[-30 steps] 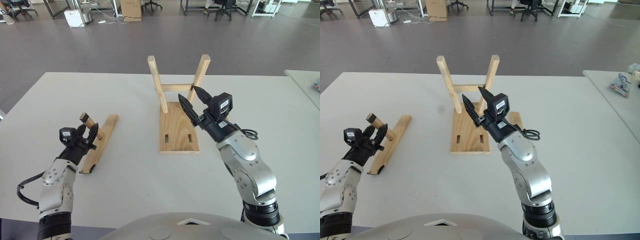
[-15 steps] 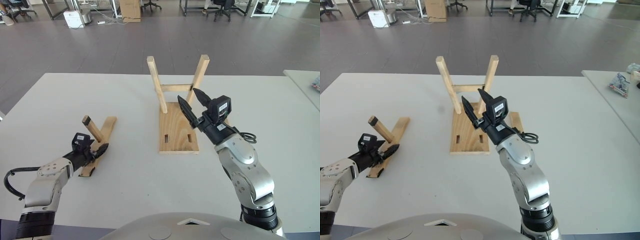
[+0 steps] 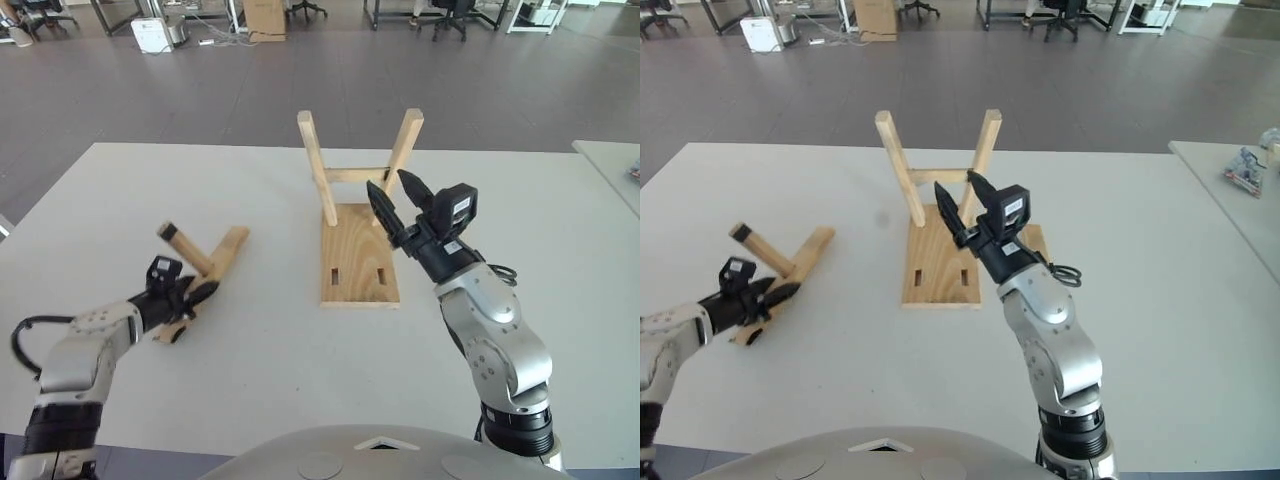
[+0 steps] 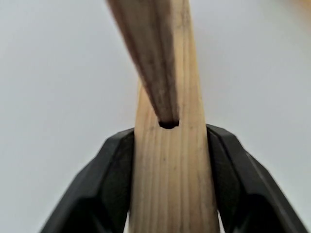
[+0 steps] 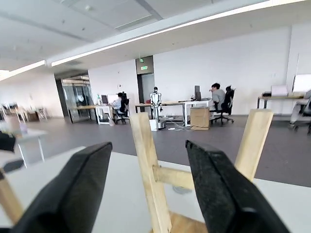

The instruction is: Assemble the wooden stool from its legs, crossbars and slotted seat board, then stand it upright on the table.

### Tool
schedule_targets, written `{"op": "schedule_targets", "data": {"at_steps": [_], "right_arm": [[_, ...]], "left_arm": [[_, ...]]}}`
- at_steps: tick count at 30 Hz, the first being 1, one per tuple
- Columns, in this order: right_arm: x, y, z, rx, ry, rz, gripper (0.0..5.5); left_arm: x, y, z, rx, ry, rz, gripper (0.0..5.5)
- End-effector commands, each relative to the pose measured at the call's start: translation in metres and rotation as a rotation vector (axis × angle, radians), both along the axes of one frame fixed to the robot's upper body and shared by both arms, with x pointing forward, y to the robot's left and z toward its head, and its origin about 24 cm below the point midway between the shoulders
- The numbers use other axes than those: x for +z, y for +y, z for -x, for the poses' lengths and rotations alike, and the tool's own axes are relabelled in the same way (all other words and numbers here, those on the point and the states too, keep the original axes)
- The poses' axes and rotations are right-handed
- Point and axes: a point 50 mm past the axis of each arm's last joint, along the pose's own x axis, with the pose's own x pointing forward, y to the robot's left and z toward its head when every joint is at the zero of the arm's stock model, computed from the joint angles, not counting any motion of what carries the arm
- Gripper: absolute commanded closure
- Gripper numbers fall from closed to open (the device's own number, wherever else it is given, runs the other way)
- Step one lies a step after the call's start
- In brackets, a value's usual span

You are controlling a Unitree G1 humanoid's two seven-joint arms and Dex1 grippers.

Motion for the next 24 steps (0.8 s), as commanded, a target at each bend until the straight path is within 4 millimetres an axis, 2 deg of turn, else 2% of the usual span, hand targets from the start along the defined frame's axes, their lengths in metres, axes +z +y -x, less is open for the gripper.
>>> {"op": "schedule_targets", "data": {"at_steps": [1,4,7,9,14,18,24], "right_arm": [[0.027,-0.011,-0.015,0.146,0.052,-0.266,2.46],[0.062,-0.018,-0.016,0.407,0.041,-0.534,1.92],[0.086,-0.023,-0.012,0.658,0.032,-0.632,1.40],[0.092,-0.024,-0.013,0.733,0.070,-0.643,1.06],[0.091,-0.018,-0.011,0.857,0.165,-0.594,1.04],[0.095,-0.012,-0.004,0.950,0.169,-0.592,1.04],[0.096,-0.012,0.005,1.045,0.158,-0.580,1.04]], "left_arm": [[0.100,-0.020,-0.027,-0.182,-0.296,0.193,3.45],[0.153,-0.048,-0.024,-0.399,-0.404,0.376,3.45],[0.176,-0.078,-0.013,-0.630,-0.400,0.485,3.45],[0.181,-0.092,-0.007,-0.709,-0.376,0.512,3.45],[0.185,-0.116,0.012,-0.877,-0.286,0.582,3.45],[0.179,-0.120,0.015,-0.890,-0.230,0.580,3.45],[0.172,-0.118,0.015,-0.889,-0.182,0.579,3.46]]}}
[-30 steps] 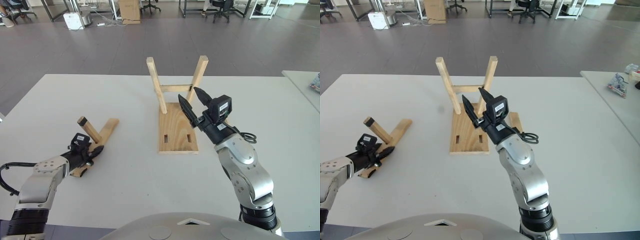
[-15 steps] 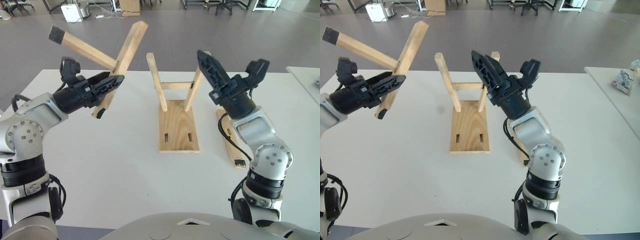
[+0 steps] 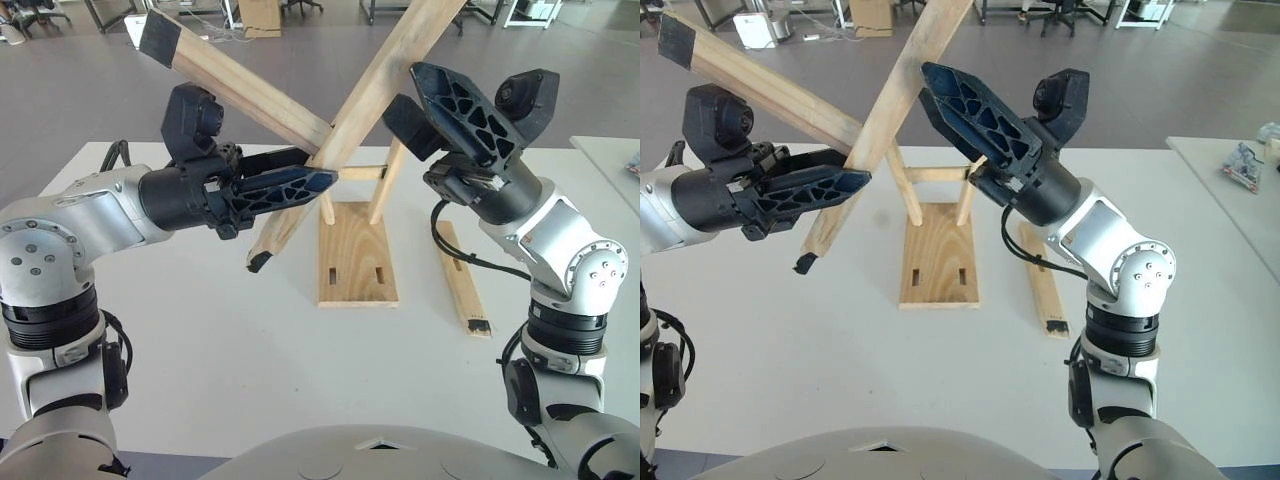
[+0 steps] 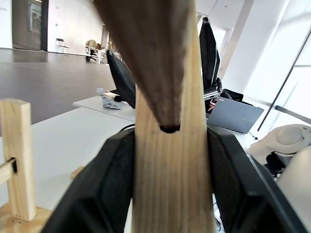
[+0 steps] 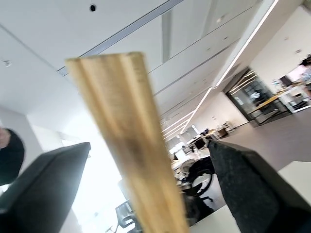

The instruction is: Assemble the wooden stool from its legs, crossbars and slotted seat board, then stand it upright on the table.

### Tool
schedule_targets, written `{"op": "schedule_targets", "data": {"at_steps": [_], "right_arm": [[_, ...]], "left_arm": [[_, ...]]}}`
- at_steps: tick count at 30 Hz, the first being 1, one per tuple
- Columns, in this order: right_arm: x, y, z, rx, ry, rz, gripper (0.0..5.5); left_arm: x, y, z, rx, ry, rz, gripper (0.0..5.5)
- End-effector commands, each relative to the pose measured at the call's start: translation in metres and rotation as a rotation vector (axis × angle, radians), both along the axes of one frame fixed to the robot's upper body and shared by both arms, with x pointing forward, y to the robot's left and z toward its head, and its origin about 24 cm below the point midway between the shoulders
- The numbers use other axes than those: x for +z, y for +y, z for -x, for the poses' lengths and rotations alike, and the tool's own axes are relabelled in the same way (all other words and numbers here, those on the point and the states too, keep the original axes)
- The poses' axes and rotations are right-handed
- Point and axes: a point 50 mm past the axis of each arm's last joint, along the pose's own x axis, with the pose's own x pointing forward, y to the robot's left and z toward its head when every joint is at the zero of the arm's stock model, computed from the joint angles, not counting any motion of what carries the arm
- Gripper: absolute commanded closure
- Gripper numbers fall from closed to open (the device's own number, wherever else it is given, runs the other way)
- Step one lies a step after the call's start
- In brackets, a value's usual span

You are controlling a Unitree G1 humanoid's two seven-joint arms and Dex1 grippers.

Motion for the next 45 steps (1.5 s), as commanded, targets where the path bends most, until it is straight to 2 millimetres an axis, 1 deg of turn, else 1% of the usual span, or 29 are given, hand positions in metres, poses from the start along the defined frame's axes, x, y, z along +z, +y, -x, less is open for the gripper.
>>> {"op": "schedule_targets", "data": {"at_steps": [1,2,4,7,11,12,13,15,19,22,24,26,29,31,34,35,37,38,41,42,44,45], "right_arm": [[0.003,0.001,0.004,0.029,-0.040,0.020,1.04],[0.003,0.001,0.003,0.019,-0.034,0.018,1.04],[0.003,0.000,0.000,0.000,-0.024,0.013,1.38],[0.002,-0.001,-0.004,-0.023,-0.010,0.014,1.92],[-0.001,0.000,-0.004,-0.021,-0.009,0.039,2.83],[-0.004,0.001,-0.003,-0.018,-0.016,0.065,2.98],[-0.010,0.003,0.000,-0.030,-0.060,0.156,3.11],[-0.017,0.004,0.001,-0.030,-0.089,0.237,3.41],[-0.019,-0.003,-0.001,-0.049,-0.104,0.258,3.46],[-0.012,-0.009,-0.008,-0.101,-0.115,0.218,3.46],[0.000,-0.013,-0.013,-0.130,-0.126,0.156,3.46],[0.013,-0.021,-0.019,-0.165,-0.139,0.098,3.46],[0.024,-0.033,-0.027,-0.211,-0.160,0.084,3.47],[0.025,-0.041,-0.030,-0.233,-0.180,0.129,3.47],[0.020,-0.054,-0.033,-0.259,-0.186,0.217,3.46],[0.019,-0.057,-0.034,-0.261,-0.186,0.234,3.46],[0.016,-0.060,-0.036,-0.263,-0.185,0.258,3.46],[0.015,-0.060,-0.037,-0.263,-0.183,0.260,3.46],[0.012,-0.059,-0.038,-0.262,-0.178,0.254,3.47],[0.010,-0.058,-0.038,-0.263,-0.178,0.256,3.47],[0.008,-0.057,-0.036,-0.262,-0.179,0.268,3.47],[0.008,-0.057,-0.036,-0.261,-0.181,0.276,3.47]], "left_arm": [[-0.004,0.001,0.004,-0.017,0.020,-0.027,3.46],[-0.005,0.001,0.005,-0.022,0.025,-0.029,3.46],[-0.008,0.001,0.007,-0.038,0.039,-0.039,3.46],[-0.011,0.000,0.010,-0.058,0.050,-0.047,3.46],[-0.013,-0.002,0.013,-0.078,0.059,-0.055,3.46],[-0.013,-0.003,0.014,-0.079,0.060,-0.055,3.46],[-0.013,-0.002,0.013,-0.077,0.060,-0.054,3.46],[-0.013,-0.002,0.013,-0.071,0.061,-0.054,3.46],[-0.015,0.005,0.010,-0.025,0.067,-0.050,3.46],[-0.023,0.005,0.008,-0.002,0.090,-0.047,3.46],[-0.035,0.004,0.009,0.018,0.133,-0.043,3.46],[-0.051,0.007,0.013,0.038,0.192,-0.052,3.46],[-0.073,0.012,0.020,0.074,0.251,-0.103,3.46],[-0.089,0.022,0.026,0.128,0.314,-0.112,3.46],[-0.110,0.047,0.028,0.249,0.378,-0.143,3.46],[-0.114,0.052,0.030,0.269,0.388,-0.157,3.46],[-0.118,0.053,0.032,0.274,0.408,-0.141,3.46],[-0.118,0.052,0.033,0.267,0.411,-0.133,3.10],[-0.121,0.052,0.032,0.280,0.400,-0.139,2.62],[-0.122,0.053,0.031,0.293,0.391,-0.145,2.37],[-0.126,0.059,0.031,0.309,0.399,-0.153,2.19],[-0.128,0.063,0.032,0.321,0.409,-0.153,2.19]]}}
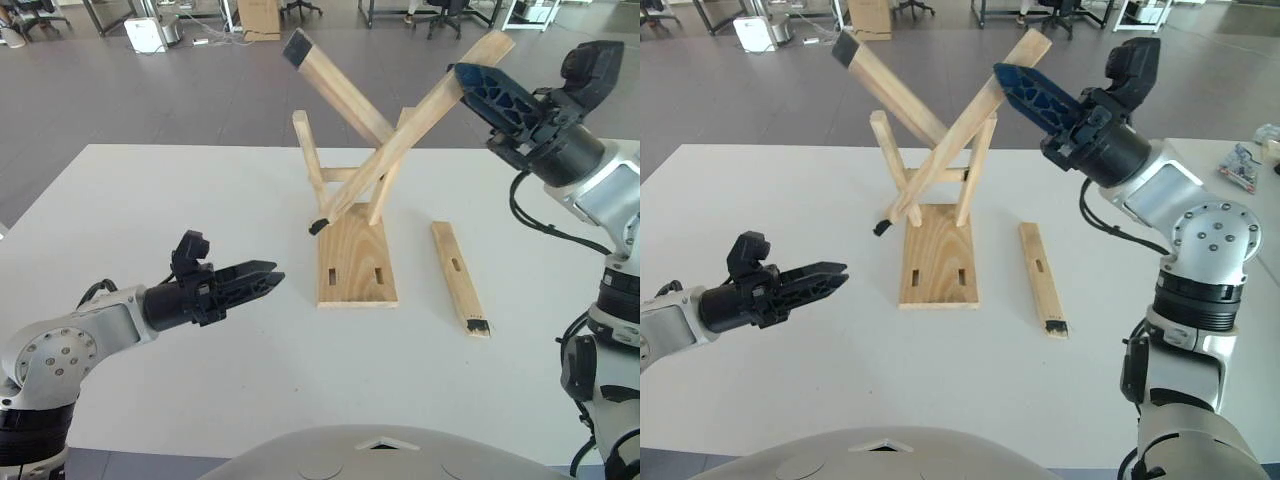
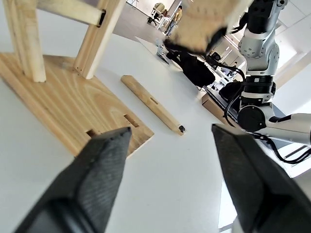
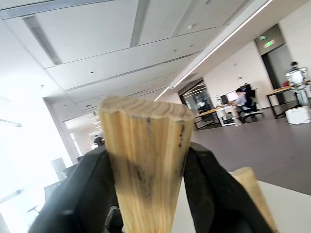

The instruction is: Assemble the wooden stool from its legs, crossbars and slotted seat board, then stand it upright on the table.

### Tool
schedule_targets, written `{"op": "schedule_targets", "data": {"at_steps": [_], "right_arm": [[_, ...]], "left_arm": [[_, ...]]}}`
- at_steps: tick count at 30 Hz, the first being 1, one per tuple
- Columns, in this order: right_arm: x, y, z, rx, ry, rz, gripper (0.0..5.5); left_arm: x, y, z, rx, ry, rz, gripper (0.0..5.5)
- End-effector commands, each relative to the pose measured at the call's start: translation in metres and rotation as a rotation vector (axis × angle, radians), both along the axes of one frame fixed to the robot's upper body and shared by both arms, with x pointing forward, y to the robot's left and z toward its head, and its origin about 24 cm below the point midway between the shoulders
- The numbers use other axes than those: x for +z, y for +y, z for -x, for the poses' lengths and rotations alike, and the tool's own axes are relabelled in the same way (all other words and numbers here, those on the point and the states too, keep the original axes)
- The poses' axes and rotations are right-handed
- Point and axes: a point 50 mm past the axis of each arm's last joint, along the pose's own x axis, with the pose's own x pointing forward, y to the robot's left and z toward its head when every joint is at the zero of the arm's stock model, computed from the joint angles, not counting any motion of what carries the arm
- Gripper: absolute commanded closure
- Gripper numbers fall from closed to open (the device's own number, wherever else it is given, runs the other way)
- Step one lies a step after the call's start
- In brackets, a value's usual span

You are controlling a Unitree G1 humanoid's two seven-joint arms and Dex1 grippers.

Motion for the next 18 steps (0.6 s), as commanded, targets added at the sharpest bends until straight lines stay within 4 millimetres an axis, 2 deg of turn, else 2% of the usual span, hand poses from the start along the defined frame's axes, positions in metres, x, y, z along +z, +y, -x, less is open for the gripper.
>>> {"op": "schedule_targets", "data": {"at_steps": [1,5,8,12,18], "right_arm": [[-0.001,0.003,0.004,0.012,-0.022,0.056,3.47],[-0.033,0.003,0.010,-0.004,-0.069,0.340,3.47],[-0.046,-0.002,0.005,-0.009,-0.208,0.499,3.47],[-0.054,-0.003,0.001,0.066,-0.342,0.602,3.47],[-0.059,-0.007,-0.005,0.147,-0.423,0.660,3.47]], "left_arm": [[-0.009,0.016,0.001,0.047,0.018,-0.034,2.19],[-0.027,0.032,0.001,0.140,0.024,-0.082,2.19],[-0.036,0.031,-0.001,0.158,-0.031,-0.147,2.19],[-0.039,0.025,-0.004,0.140,-0.102,-0.185,2.19],[-0.038,0.022,-0.008,0.131,-0.163,-0.193,2.19]]}}
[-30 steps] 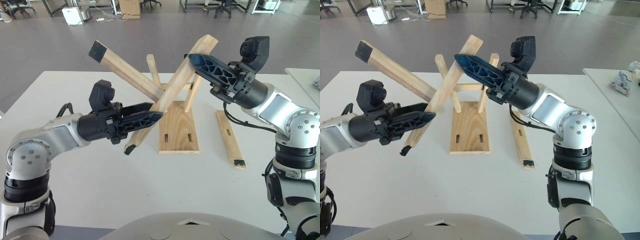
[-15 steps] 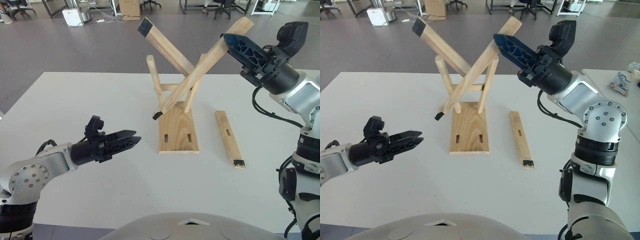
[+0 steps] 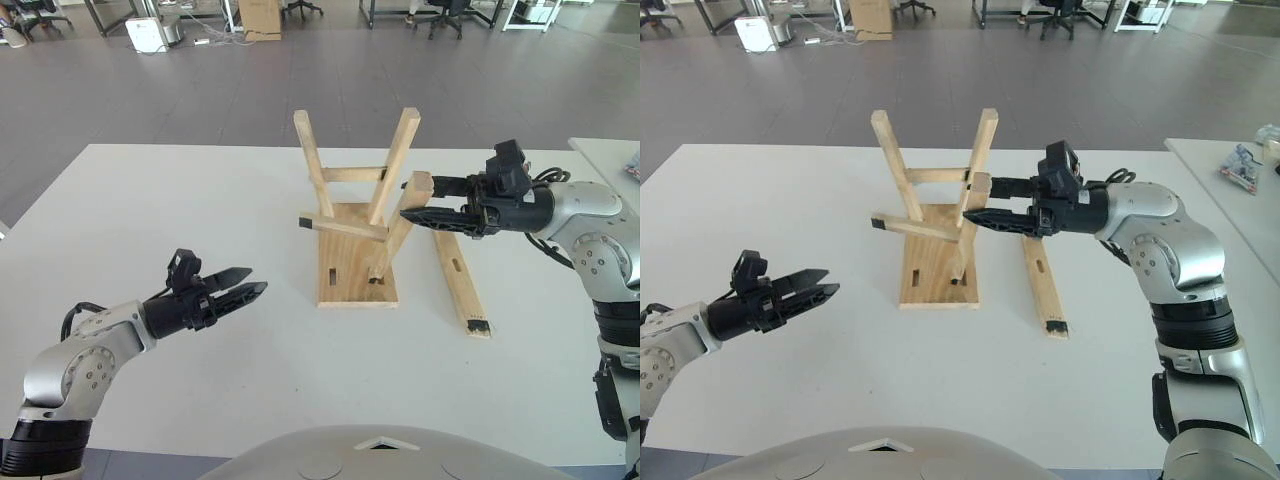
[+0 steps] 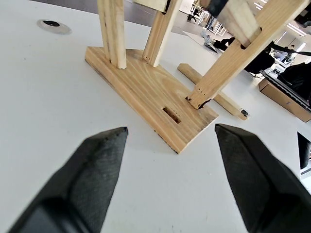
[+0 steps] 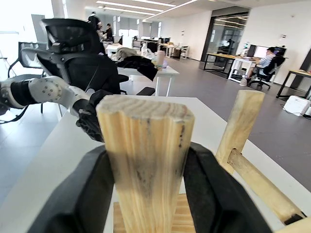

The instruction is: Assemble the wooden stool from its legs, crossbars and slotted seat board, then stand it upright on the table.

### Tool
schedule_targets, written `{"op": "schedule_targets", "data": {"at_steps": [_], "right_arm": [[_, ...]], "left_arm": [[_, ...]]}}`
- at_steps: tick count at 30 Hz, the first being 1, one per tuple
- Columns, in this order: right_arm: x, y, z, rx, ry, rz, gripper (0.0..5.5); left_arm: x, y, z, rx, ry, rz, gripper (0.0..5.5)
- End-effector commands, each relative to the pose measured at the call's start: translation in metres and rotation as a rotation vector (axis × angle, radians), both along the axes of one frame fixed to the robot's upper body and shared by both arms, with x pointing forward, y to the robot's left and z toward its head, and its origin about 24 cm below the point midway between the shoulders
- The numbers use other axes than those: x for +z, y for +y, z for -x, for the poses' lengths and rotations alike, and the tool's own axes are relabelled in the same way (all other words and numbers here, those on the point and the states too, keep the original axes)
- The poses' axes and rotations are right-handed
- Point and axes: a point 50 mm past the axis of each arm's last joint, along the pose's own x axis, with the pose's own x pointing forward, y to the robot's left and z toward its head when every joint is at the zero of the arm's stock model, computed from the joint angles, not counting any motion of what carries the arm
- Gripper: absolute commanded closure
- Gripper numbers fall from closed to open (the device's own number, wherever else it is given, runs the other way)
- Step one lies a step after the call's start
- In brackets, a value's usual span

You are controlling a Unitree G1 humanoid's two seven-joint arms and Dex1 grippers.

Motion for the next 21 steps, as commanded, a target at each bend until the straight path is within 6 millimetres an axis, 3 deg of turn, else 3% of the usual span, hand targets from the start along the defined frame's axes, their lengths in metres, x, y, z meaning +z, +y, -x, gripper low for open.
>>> {"op": "schedule_targets", "data": {"at_steps": [1,9,21], "right_arm": [[0.003,-0.005,-0.007,0.026,-0.029,0.045,3.47],[0.017,-0.009,-0.007,0.080,0.010,-0.001,3.47],[0.004,-0.016,-0.015,0.064,0.031,0.043,3.47]], "left_arm": [[0.004,-0.003,-0.004,-0.024,-0.030,-0.002,2.19],[0.006,-0.007,-0.002,-0.046,-0.026,0.024,2.19],[0.011,-0.012,-0.003,-0.082,-0.011,0.047,2.19]]}}
